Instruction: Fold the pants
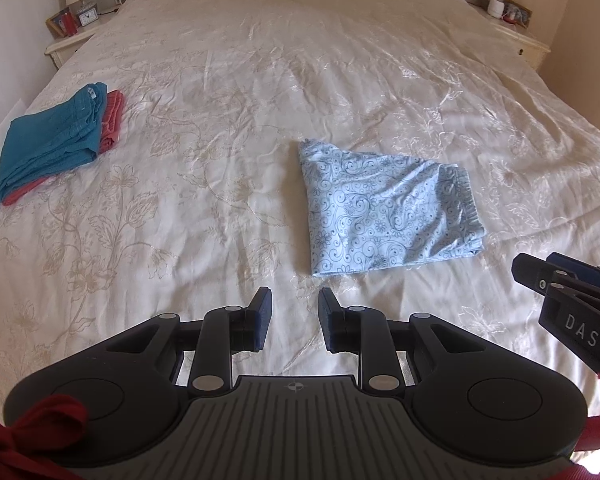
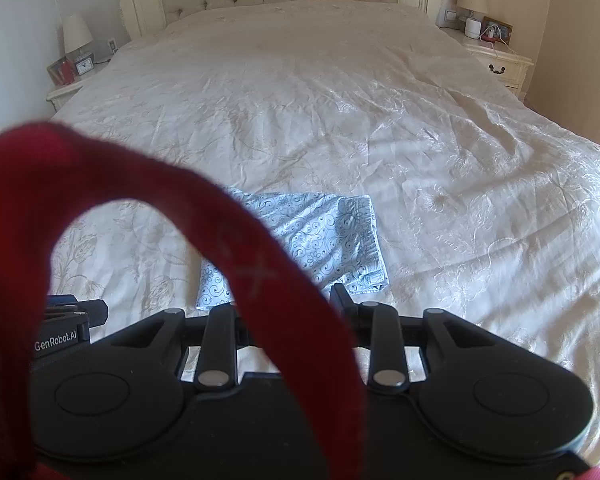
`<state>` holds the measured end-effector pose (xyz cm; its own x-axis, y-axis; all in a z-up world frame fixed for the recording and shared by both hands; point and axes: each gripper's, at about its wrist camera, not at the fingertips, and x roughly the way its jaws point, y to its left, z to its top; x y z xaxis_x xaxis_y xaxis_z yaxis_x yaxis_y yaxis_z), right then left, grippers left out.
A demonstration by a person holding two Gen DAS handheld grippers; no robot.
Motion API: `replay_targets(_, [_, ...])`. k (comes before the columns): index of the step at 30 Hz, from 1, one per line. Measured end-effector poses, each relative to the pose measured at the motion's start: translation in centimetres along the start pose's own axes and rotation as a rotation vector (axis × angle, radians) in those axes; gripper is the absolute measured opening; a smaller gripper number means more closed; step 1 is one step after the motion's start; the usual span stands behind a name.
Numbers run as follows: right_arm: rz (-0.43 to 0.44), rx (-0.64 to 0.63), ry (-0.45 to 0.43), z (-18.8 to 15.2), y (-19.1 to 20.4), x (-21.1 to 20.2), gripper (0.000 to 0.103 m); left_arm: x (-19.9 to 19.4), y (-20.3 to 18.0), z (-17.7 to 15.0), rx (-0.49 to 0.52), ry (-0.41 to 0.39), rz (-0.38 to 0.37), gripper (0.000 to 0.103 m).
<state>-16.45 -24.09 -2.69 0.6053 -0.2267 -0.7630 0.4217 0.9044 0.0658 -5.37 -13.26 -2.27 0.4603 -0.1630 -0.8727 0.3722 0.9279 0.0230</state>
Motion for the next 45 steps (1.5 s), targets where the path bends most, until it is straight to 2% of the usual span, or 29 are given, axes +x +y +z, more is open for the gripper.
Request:
replay_targets(8, [-0.016,0.005,0.013,-0.1,-0.3,0.4,0.041,0.0,-0.1,0.1,-0.019,-0.017,0.011,0.025])
replay_targets(13, [-0.028,0.008,0.015,0.0,-0.3,0.6,0.041,-0.4,-1.0,0.0,0.036,-0.076,0.085,0.026])
replay_targets(15, [-0.032,0.010,0.015,0.1,-0.3,0.6,0.041,-0.5,-1.3,0.0,0.056,-0.088,0.093,0.026])
replay_targets(21, [-0.034,0.008,0.018,0.4,-0.3,0.7,0.041,0.1,-1.2,-0.2,0.052,-0.017,0.017,0.026])
replay_targets(39, [-0.026,0.003,0.024,0.5,-0.2,0.9,0.041,0.7,-1.1,-0.2,0.043,0.014,0.073,0.026])
replay_targets(45, [-0.026,0.004,0.025,0.5,-0.3,1.0,0.041,0.8,-1.1,-0.2,0.040,0.014,0.069,0.026])
